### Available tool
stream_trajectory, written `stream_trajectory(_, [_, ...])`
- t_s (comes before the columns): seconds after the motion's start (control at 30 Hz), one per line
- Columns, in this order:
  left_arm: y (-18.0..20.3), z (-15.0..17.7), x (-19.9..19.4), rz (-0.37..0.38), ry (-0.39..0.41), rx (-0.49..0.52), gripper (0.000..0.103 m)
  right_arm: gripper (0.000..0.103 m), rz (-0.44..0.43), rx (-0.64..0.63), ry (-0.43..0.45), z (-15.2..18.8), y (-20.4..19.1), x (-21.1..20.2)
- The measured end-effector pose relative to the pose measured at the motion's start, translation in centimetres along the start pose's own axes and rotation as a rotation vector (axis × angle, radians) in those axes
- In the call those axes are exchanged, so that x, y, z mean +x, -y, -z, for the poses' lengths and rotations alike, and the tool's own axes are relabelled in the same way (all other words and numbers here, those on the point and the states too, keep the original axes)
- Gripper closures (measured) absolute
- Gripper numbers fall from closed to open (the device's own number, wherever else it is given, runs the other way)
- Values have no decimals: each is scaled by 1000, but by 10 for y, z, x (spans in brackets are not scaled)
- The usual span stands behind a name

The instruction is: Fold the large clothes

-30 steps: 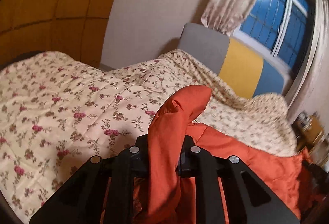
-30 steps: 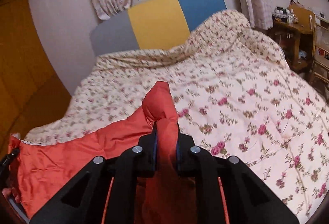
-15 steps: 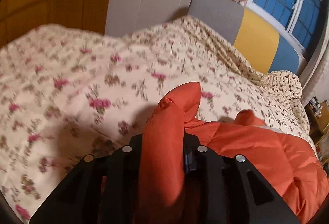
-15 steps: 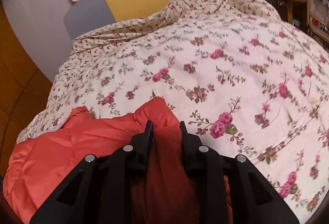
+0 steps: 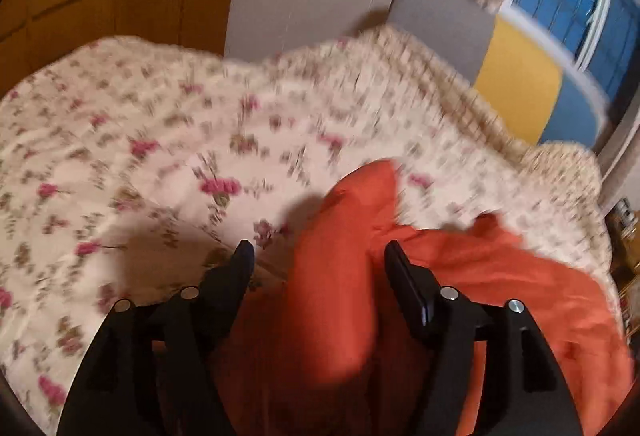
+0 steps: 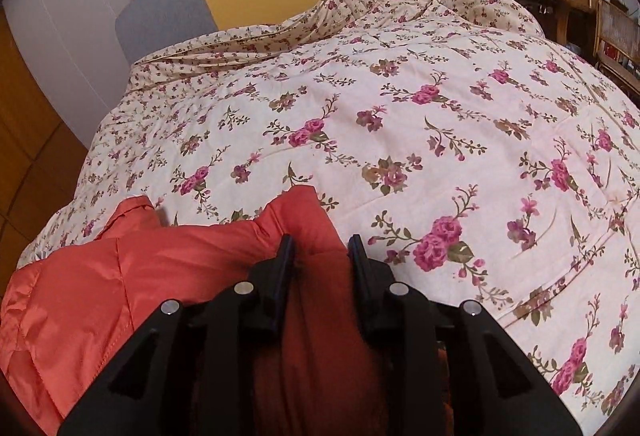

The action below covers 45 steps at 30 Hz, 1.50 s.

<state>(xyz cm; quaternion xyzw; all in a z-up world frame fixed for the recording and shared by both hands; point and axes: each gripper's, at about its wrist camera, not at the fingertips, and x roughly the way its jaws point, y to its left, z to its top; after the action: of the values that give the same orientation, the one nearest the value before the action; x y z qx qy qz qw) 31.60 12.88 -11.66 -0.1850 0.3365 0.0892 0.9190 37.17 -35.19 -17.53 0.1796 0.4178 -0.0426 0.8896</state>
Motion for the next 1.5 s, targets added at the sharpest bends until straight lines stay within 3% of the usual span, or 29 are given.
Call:
stream_trajectory(0.07, [5,4,-32,6,82,-12,25,74,6,-4,1,0,-1,0])
stream_trajectory(0.17, [31,13,-81,78,191,9,24,68,37,-23,5,0,-5,-2])
stream_trajectory(0.27, [77,27,-99,145,204,164,19,41,68,-41,40,-2,-11,-15])
stream_trajectory(0.37, [114,38,-98,166,200,302,19,42,24,-80,146,0,-22,-58])
stream_trajectory(0.53, [129,41,-73,124,145,314,19,42,-111,-227,225,24,-62,-119])
stream_trajectory(0.7, [118,47,-42,73,58,290,19,43,-131,-408,189,52,-110,-101])
stream_trajectory(0.8, [108,51,-22,99,-22,244,14,42,-140,-390,123,58,-110,-69])
stream_trajectory(0.9, [106,55,-10,130,-25,240,11,41,-186,-336,85,57,-102,-50])
stream_trajectory(1.0, [108,60,-3,121,-8,244,11,41,-164,-350,92,62,-107,-39])
stream_trajectory(1.33, [115,63,6,91,-38,265,10,39,-140,-361,82,65,-110,-26])
stream_trajectory(1.5, [117,57,-4,70,-86,306,7,38,-192,-325,68,60,-101,-40])
